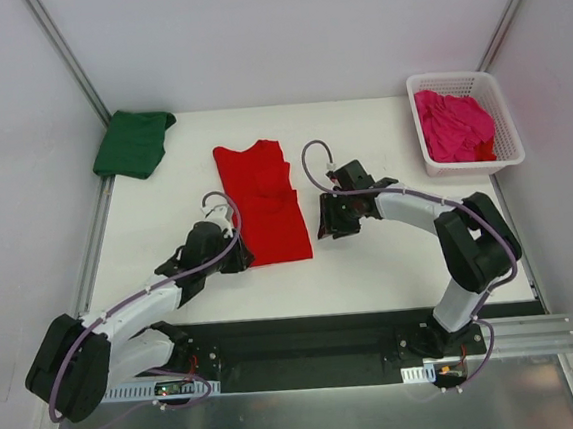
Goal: Fold and stack the t-shirts
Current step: Fold the folded rectangular tshirt in 1/3 of the way
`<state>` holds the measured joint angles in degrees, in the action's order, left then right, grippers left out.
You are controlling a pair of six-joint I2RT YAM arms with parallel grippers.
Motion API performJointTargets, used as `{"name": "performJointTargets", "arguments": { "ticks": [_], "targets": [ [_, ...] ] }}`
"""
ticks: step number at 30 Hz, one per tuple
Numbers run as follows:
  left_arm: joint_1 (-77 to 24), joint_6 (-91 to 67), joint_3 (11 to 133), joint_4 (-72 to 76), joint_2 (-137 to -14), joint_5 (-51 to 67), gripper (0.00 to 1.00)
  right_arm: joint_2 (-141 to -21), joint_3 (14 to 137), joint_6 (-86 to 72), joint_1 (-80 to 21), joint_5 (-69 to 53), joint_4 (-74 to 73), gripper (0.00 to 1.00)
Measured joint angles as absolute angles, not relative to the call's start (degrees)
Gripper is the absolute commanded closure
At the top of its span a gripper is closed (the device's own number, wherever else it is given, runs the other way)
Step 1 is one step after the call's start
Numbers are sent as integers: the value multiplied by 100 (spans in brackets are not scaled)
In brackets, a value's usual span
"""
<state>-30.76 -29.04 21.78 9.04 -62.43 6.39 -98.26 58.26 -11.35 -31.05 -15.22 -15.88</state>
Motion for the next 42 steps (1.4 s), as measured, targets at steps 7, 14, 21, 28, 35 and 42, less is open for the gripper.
{"name": "performJointTargets", "arguments": {
  "ticks": [7, 14, 21, 28, 35, 42],
  "targets": [
    [-3341, -2926, 2469, 47, -5245, 392, 57, -9518, 5826, -1017, -3105, -1321, -1800, 50],
    [-3341, -2867, 3216, -204, -4919, 191, 55, -9406, 5824, -1031, -3177, -1391, -1828, 84],
    [-3341, -2742, 3365, 64, -5905, 185, 100, -9043, 5752, -1173, -3481, -1678, -1588, 98],
    [-3341, -2663, 3498, 602, -6751, 226, 100, -9074, 5741, -1422, -3852, -1872, -1194, 98],
    [-3341, -2604, 3754, 1179, -7384, 244, 100, -9767, 5741, -1702, -4077, -1975, -681, 98],
    [-3341, -2604, 3962, 1706, -8366, 266, 100, -10280, 5741, -1846, -4119, -1984, -473, 98]
  ]
}}
